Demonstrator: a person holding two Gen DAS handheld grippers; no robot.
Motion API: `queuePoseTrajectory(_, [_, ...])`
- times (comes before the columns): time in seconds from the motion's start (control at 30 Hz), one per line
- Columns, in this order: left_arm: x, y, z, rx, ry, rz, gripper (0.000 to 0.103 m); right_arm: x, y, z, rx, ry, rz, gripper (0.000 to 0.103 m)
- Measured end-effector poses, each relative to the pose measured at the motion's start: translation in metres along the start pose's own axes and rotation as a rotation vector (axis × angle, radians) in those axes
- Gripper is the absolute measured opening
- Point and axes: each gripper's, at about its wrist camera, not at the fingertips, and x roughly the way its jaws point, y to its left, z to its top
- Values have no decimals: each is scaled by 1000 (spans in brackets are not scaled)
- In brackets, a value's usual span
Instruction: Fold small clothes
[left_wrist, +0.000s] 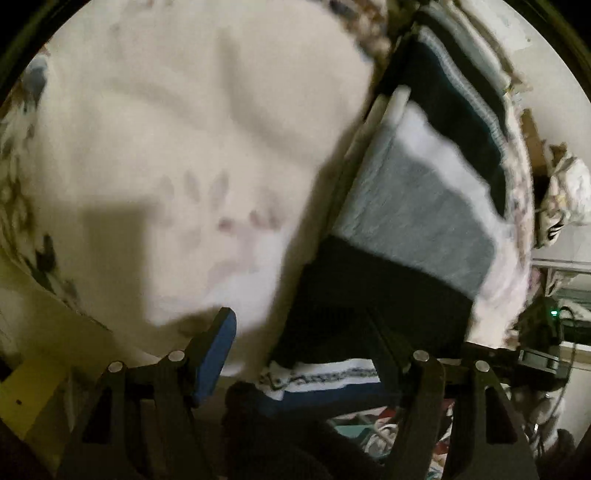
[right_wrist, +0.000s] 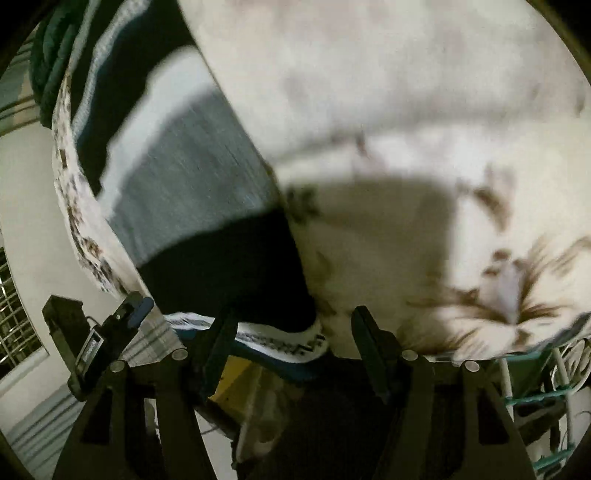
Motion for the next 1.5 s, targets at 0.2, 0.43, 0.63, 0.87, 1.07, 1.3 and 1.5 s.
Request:
queuePoseTrajectory(0.2, [9,-35,-10,121,-31,55,65,22,19,-10,-19,-54,-20,69])
queuePoseTrajectory(0.43, [17,-74,-27,195,-41,127,9,34,47,-18,-49,-87,-159,34])
queuePoseTrajectory(0.63, [-12,-82,-26,123,-61,46,9,15,56,-26,-22,-106,-38,12])
queuePoseTrajectory(0.87, [-83,-76,-4,-1,-128,-142,9,-59,67,-33,-32,-153,206,11])
queuePoseTrajectory(1.07, [-138,-98,53,-48,-246,-313,9,-136,89,-5,-46,-225,379,11])
queuePoseTrajectory(1.3, [-144,-135,190,-28,-328,-402,9,-206,139,99,-41,-369,429,11])
queuePoseTrajectory(1.5, [-116,-161,326,-32,-322,-439,12,-244,187,244,18,-479,455,12])
